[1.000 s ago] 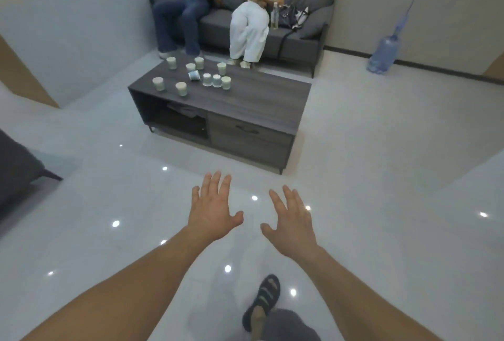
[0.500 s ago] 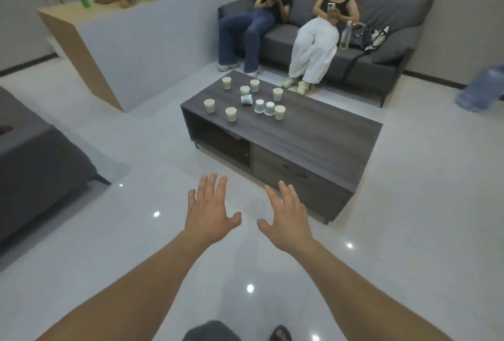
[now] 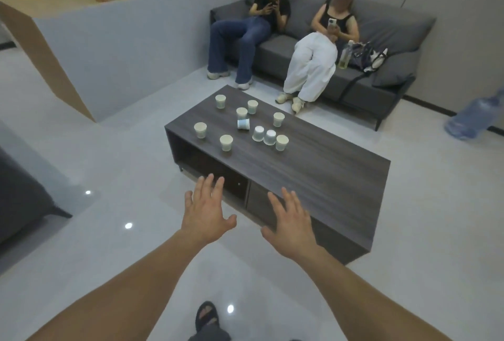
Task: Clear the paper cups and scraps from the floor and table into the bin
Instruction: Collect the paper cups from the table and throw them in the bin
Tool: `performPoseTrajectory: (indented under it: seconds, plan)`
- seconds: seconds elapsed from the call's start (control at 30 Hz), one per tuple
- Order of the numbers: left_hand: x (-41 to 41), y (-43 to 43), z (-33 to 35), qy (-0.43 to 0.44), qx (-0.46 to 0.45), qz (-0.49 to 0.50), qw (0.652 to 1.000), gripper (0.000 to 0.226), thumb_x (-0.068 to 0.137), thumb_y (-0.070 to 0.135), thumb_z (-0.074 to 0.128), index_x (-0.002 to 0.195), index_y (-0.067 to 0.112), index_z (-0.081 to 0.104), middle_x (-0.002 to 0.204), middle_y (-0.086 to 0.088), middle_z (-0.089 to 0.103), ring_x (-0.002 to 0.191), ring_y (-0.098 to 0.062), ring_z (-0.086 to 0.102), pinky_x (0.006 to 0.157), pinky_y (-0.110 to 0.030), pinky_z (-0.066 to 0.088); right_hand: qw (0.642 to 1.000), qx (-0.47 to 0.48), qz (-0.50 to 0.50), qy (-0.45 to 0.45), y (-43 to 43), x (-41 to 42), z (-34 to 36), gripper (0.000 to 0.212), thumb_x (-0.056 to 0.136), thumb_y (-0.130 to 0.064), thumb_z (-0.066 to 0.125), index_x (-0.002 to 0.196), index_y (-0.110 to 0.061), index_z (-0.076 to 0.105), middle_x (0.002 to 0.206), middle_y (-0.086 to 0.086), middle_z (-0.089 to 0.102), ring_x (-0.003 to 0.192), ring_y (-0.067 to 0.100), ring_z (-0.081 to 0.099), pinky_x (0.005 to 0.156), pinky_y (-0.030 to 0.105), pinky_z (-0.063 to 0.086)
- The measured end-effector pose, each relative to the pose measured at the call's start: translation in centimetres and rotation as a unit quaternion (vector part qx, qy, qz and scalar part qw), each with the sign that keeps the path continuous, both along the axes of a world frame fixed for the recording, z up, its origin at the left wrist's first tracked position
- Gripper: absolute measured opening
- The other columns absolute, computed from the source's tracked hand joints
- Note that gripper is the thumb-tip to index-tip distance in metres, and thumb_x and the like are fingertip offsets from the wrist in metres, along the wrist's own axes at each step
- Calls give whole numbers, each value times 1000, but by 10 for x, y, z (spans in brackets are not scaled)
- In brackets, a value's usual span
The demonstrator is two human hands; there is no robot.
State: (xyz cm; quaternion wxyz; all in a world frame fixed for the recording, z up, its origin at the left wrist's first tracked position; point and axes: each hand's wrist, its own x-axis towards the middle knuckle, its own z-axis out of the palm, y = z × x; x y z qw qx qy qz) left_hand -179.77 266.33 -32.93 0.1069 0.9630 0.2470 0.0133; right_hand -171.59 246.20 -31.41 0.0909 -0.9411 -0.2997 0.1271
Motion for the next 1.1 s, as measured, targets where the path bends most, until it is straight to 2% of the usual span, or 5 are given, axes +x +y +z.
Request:
performPoseTrajectory:
  seconds: [0.27, 0.7, 0.9, 1.1]
  plan:
    - [99, 71, 0, -18, -31, -44, 998, 105, 72, 62, 62, 148, 28, -1, 159, 1, 1, 146, -23, -9, 116, -51, 6, 999, 9, -43, 2, 71, 88, -11, 87, 87, -55, 55, 153, -36, 2, 163, -3, -10, 149, 22, -12, 118, 51, 10]
    - [310, 140, -34, 67, -73, -110, 989, 106, 72, 61, 61, 149, 30, -7, 159, 3, -4, 146, -20, -7, 117, -49, 10, 994, 27, -84, 61, 167, 312, -57, 88, 84, -50, 59, 154, -32, 10, 163, -2, -1, 150, 19, -5, 117, 48, 18]
    - [393, 160, -72, 113, -98, -165, 975, 108, 72, 58, 62, 150, 30, -8, 160, 3, -7, 146, -19, -8, 117, -44, 4, 987, -25, -121, 107, 180, 393, -98, 90, 84, -53, 58, 155, -30, 7, 163, -2, -3, 150, 21, -6, 117, 47, 19]
    - [475, 193, -132, 143, -120, -214, 959, 106, 73, 56, 60, 151, 27, -5, 160, 2, -4, 146, -18, -6, 117, -42, 7, 973, -67, -167, 145, 202, 465, -151, 91, 85, -48, 61, 155, -29, 5, 162, -3, -4, 149, 23, -5, 116, 48, 23]
